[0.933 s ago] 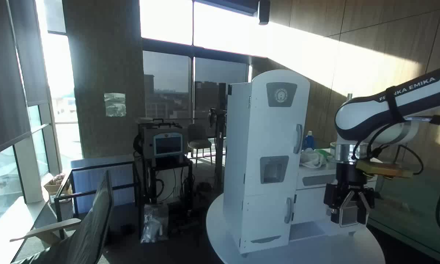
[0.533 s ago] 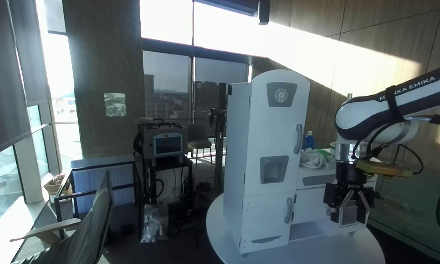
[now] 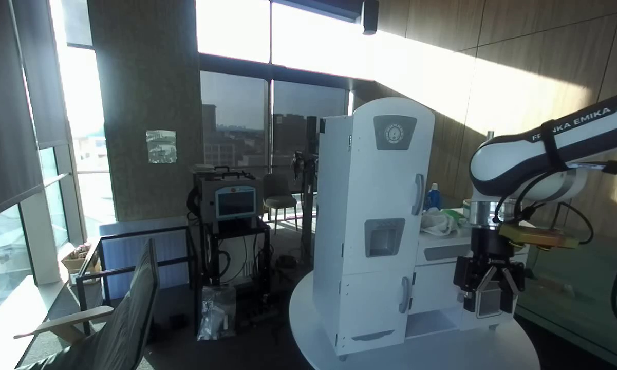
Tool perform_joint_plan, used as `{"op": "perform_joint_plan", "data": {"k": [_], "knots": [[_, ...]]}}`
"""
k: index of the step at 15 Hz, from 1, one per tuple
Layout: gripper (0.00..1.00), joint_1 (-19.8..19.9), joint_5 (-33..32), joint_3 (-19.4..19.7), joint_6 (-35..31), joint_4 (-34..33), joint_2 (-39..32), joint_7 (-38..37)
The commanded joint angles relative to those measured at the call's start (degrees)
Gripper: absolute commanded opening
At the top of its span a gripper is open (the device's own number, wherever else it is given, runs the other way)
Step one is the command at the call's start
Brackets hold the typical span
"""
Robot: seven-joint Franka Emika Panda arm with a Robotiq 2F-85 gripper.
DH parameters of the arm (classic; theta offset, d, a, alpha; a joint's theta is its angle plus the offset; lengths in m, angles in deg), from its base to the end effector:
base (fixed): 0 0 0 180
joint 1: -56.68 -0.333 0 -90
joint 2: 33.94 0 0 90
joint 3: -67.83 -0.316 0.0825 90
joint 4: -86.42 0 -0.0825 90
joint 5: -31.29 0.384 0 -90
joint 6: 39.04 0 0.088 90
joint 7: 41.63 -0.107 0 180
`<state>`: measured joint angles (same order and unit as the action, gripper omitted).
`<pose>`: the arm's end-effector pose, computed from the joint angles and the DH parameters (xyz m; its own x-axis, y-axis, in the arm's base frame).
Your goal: Put the green plush toy and the blue bottle in the pot
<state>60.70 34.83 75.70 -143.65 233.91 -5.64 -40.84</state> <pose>0.3504 -0.0677 0.4083 0.9521 -0.1693 -0.2548 -0.2053 -0.9711 -0.1220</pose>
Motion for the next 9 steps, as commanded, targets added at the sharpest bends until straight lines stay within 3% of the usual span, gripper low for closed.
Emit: {"op": "perform_joint_plan", "data": {"k": [1,5,9], "knots": [[1.00,0.8,0.3,-0.7,0.2,-0.1,-0.1,0.3],[1.00,1.8,-0.2,-0.5,-5.1,-0.8,-4.1,-1.3],[1.00,3.4,7.0,2.7,-10.2,-5.2,-9.2,-2.7]]}}
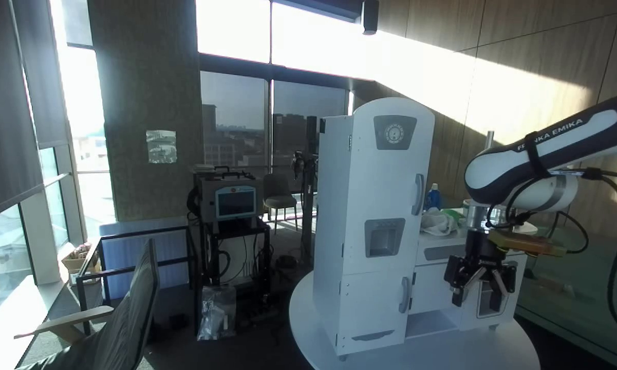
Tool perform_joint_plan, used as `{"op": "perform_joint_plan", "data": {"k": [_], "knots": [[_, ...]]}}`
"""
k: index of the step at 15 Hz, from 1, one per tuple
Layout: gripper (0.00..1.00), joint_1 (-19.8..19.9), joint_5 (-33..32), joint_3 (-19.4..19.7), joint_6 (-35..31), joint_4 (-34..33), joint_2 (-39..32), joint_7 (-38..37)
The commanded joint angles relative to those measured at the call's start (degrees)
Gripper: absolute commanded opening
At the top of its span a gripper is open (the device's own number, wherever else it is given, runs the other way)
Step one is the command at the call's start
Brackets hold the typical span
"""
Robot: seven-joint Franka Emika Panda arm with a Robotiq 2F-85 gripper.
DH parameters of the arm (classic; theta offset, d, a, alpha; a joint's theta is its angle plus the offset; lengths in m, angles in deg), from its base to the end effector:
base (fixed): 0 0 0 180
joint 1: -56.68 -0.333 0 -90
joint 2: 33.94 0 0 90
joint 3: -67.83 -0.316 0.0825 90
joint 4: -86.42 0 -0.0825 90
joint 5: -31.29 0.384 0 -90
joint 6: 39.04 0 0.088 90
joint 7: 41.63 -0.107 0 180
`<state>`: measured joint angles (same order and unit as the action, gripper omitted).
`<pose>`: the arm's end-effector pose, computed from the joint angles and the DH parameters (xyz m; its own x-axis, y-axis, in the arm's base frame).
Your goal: Put the green plush toy and the blue bottle in the pot
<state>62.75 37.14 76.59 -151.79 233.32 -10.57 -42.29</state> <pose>0.3721 -0.0904 0.3898 0.9406 -0.2769 -0.1966 -0.3068 -0.9411 -0.1424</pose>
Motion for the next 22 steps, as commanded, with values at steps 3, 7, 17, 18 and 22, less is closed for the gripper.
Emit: {"op": "perform_joint_plan", "data": {"k": [3,7,17,18,22], "knots": [[1.00,3.2,9.5,4.5,-0.9,-11.6,-7.8,-1.9],[1.00,6.0,15.1,7.7,0.1,-21.0,-10.2,-4.5],[1.00,11.2,31.2,12.9,-3.2,-44.1,-22.6,-16.9],[1.00,11.6,32.3,12.7,-4.5,-44.5,-23.2,-18.8],[1.00,11.9,29.9,12.1,-3.1,-41.0,-21.3,-15.2]]}}
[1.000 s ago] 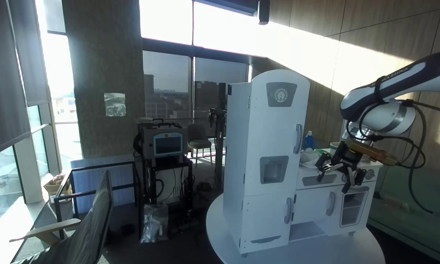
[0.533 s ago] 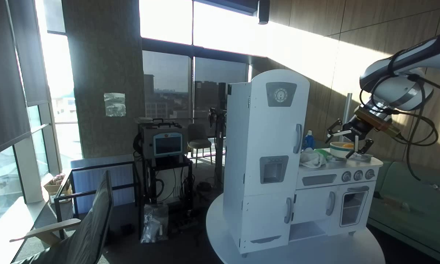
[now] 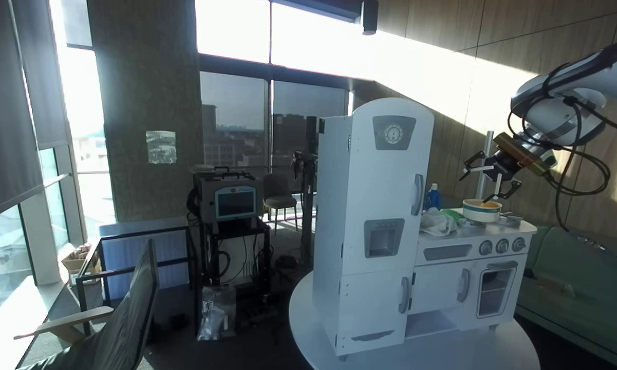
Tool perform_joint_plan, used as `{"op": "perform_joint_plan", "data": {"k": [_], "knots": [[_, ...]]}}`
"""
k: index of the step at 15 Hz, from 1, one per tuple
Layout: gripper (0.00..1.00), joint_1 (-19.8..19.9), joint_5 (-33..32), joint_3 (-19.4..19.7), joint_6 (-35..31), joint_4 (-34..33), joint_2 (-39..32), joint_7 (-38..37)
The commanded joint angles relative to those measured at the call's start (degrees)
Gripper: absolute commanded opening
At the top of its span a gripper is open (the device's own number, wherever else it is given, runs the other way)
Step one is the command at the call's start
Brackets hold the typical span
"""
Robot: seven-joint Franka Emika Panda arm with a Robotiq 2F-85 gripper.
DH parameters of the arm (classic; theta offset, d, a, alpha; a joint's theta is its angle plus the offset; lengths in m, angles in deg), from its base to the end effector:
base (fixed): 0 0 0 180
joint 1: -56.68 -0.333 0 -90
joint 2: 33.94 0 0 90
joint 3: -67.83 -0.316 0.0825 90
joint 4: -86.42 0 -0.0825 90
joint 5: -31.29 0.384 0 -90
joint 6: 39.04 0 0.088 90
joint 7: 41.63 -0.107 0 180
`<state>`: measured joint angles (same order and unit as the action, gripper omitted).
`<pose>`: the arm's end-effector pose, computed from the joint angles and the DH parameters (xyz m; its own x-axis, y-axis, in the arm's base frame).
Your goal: Put the green plush toy and the blue bottle in the pot
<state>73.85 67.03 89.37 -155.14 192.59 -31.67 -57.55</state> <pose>0.4671 -0.3355 0.5632 0.3952 -0.9178 -0.0389 -0.7501 -0.2980 -0.5903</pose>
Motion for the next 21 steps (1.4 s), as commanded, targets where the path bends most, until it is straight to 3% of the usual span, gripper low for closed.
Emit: {"op": "perform_joint_plan", "data": {"k": [1,4,8,11,14,17,21], "knots": [[1.00,0.8,0.0,-0.7,0.2,-0.2,-0.2,0.0],[1.00,0.7,0.0,-0.7,0.2,-0.2,-0.1,0.0],[1.00,-0.1,-4.8,-2.3,-12.4,-5.5,-3.9,-10.6],[1.00,-1.0,-12.3,-3.8,-20.3,-10.9,-8.4,-19.0],[1.00,-2.0,-23.5,-3.5,-23.1,-16.3,-13.8,-31.6],[1.00,-2.4,-30.2,-2.6,-16.1,-23.7,-19.9,-40.3],[1.00,-0.5,-26.3,-4.5,-0.1,-31.7,-24.4,-40.3]]}}
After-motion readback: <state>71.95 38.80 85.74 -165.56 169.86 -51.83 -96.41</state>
